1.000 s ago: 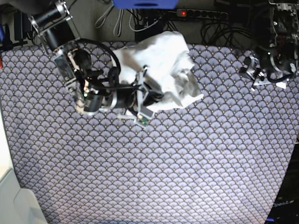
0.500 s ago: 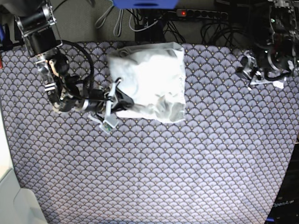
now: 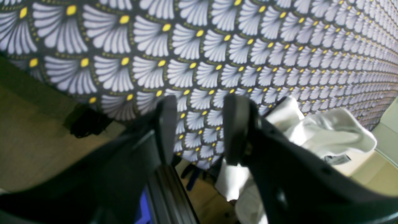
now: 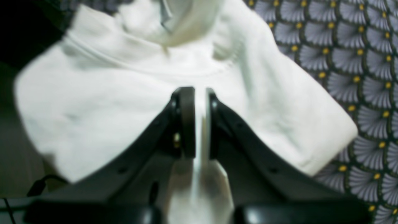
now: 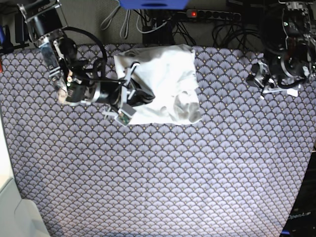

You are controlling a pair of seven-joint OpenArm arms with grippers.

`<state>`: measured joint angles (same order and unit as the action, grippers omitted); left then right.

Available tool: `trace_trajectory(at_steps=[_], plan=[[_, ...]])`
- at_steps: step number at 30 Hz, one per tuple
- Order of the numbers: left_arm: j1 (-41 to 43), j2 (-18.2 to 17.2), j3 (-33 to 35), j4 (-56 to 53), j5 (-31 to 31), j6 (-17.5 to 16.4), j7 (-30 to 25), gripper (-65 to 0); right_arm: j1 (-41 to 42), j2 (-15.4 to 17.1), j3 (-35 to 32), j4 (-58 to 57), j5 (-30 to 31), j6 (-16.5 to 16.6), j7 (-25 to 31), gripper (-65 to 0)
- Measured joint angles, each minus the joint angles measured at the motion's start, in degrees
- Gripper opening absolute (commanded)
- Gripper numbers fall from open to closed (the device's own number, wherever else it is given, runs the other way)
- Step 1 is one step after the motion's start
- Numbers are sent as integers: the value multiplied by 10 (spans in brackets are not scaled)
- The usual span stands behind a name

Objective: Fold the T-shirt properly
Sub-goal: 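Press and tuck the folded edge into the bundle with the right gripper, then grasp the bundle's sides with both grippers and squeeze it together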

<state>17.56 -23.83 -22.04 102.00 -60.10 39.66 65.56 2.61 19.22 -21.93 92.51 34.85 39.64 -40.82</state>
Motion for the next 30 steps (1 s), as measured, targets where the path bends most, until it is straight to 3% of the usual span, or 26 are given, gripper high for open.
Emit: trace_trajectory(at_steps=[8, 15, 18, 30], plan=[[-18, 19, 6, 0, -77, -5, -5, -388, -23, 1, -3, -35, 1, 0, 3, -605], [-27, 16, 28, 0, -166, -9, 16, -135, -34, 4, -2, -35, 4, 0, 3, -605], [-34, 16, 28, 0, -182, -11, 48, -128, -34, 7, -3, -35, 5, 0, 3, -605], [-41, 16, 62, -42, -190, -11, 50, -125, -34, 11, -2, -34, 5, 0, 2, -605]])
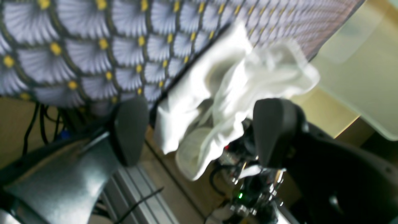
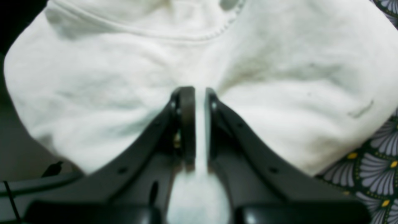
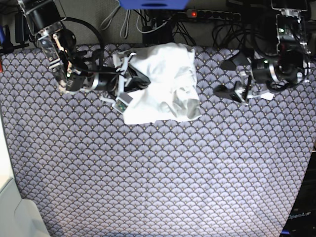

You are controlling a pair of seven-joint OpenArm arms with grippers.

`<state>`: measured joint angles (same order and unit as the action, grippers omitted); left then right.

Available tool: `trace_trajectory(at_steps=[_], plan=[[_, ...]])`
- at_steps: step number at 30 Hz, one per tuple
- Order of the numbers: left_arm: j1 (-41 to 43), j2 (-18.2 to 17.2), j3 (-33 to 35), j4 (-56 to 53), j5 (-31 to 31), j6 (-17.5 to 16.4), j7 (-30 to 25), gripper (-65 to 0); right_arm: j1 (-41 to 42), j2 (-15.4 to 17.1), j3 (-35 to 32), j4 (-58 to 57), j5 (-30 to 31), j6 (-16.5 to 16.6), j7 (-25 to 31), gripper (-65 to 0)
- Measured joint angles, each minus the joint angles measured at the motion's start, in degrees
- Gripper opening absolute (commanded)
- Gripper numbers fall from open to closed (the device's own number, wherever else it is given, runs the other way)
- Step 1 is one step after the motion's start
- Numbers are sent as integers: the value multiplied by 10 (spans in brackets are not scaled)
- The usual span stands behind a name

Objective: Fold the T-shirt properly
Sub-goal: 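Grasp the bundle's sides with both grippers and squeeze it together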

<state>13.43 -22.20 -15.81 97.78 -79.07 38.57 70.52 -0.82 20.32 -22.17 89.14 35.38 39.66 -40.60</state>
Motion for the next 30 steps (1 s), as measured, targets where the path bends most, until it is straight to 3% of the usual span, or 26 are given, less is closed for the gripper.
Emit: trace_trajectory(at_steps=[5, 9, 13, 22, 30], plan=[[-20, 0, 61, 60, 5, 3, 1, -125, 2, 0, 0, 0, 0, 0, -2, -605], [-51, 3, 119, 84, 75, 10, 2, -125, 6, 6, 2, 2, 7, 1, -18, -606], [-54, 29, 131, 76, 147, 17, 7, -125, -2, 24, 3, 47, -9, 0, -36, -606], [-70, 42, 143, 61, 221, 15, 10, -125, -3, 47, 5, 96, -7, 1, -38, -607], [-106, 34, 259, 23, 297, 16, 7, -125, -35, 47, 77, 111, -7, 1, -39, -606]])
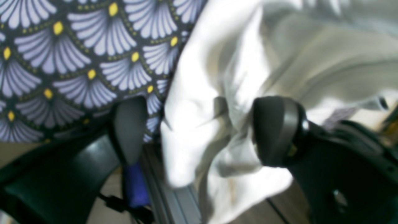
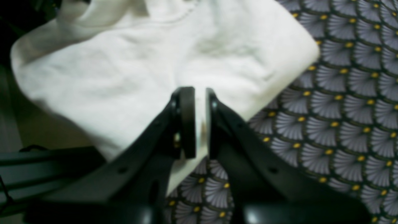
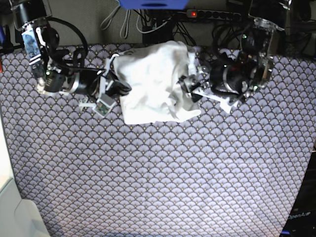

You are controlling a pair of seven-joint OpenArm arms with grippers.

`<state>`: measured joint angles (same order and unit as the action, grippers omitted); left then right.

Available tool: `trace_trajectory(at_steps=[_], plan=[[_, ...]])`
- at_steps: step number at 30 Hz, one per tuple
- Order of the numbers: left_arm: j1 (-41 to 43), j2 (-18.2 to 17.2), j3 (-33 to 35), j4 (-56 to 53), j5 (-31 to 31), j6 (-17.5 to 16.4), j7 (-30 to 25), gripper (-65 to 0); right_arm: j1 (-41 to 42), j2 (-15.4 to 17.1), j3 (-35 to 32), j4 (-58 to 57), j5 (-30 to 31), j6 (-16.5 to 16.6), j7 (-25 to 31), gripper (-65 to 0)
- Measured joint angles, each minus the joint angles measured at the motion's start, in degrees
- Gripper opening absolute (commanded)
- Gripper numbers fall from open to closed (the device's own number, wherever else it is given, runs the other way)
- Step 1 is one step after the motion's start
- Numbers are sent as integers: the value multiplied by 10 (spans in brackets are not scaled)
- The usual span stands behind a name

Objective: Fold the T-shirt properly
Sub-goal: 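Grasp the bundle's sides with both grippers and squeeze it together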

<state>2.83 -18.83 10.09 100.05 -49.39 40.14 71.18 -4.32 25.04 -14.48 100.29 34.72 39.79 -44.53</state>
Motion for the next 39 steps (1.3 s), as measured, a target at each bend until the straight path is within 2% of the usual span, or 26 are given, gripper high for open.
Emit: trace_trajectory(at_steps=[5, 10, 14, 20, 24, 31, 34, 39], plan=[[-24, 0, 31, 0, 27, 0, -2, -125, -3, 0, 12, 1, 0, 0, 0, -606], [-34, 0, 31, -1, 22, 0, -3, -125, -3, -1, 12, 1, 0, 0, 1, -606], [-31, 9, 33, -21, 17, 0, -36, -125, -3, -1, 12, 1, 0, 0, 1, -606], [-25, 8, 46, -36, 25, -83, -52, -125, -3, -2, 10, 0, 0, 0, 2, -606], [-16, 7, 49, -40, 42, -126, -94, -125, -3, -1, 9, 0, 0, 0, 2, -606], [-14, 8, 46, -85, 42, -237, -150, -126, -3, -1, 9, -1, 0, 0, 1, -606], [-7, 8, 44, -84, 42, -250, -162, -127, -4, -1, 9, -1, 0, 0, 0, -606], [11, 21, 40, -57, 53, -240, -158, -127, -3, -1, 9, -9, 0, 0, -2, -606]])
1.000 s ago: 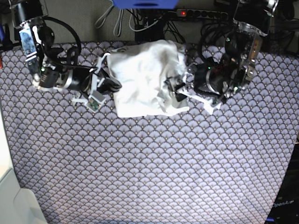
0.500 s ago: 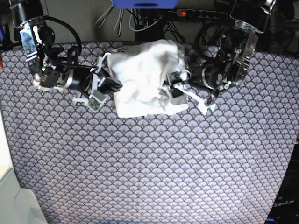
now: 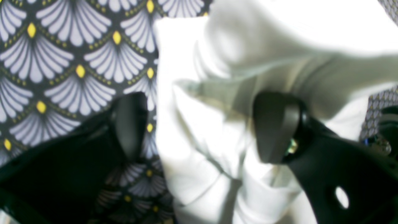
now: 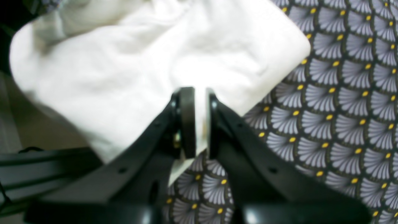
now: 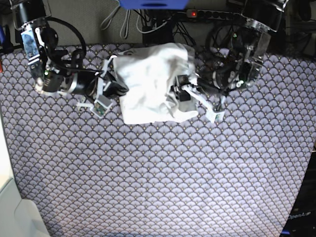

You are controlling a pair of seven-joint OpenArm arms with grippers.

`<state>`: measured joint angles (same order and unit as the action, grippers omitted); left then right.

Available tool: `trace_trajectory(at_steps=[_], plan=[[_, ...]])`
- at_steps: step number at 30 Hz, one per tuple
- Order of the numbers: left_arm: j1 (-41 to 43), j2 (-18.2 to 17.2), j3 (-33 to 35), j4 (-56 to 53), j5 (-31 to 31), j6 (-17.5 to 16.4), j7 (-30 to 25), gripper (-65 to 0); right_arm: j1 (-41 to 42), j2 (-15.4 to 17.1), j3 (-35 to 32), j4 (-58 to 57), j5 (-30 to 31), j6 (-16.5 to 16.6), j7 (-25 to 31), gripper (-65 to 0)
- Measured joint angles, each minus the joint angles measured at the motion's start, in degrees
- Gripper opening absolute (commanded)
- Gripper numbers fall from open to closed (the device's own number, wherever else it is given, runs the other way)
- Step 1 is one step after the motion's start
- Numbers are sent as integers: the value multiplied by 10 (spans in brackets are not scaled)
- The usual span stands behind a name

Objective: Fold the T-shirt properly
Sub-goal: 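Grasp the bundle's sides with both grippers and squeeze it together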

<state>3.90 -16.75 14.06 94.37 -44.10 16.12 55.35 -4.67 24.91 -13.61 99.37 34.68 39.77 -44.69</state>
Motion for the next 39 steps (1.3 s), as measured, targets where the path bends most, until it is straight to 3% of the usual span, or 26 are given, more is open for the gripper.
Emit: trace_trajectory(at_steps=[13, 16, 21, 29, 39], plan=[[18, 35, -4, -10, -3, -8, -7, -133, -1, 0, 0, 0, 0, 0, 2, -606], [17, 40, -4, -19, -5, -11, -12, -213, -2, 0, 0, 0, 0, 0, 2, -606], [11, 42, -5, -58, -62, -12, -17, -450, -11, 0, -1, 0, 0, 0, -1, -606], [10, 36, -5, -71, -92, -14, -19, -463, -15, 1, 1, 0, 0, 0, 2, -606], [-38, 12, 8, -79, -97, -7, 30, -650, -16, 2, 2, 0, 0, 0, 2, -606]])
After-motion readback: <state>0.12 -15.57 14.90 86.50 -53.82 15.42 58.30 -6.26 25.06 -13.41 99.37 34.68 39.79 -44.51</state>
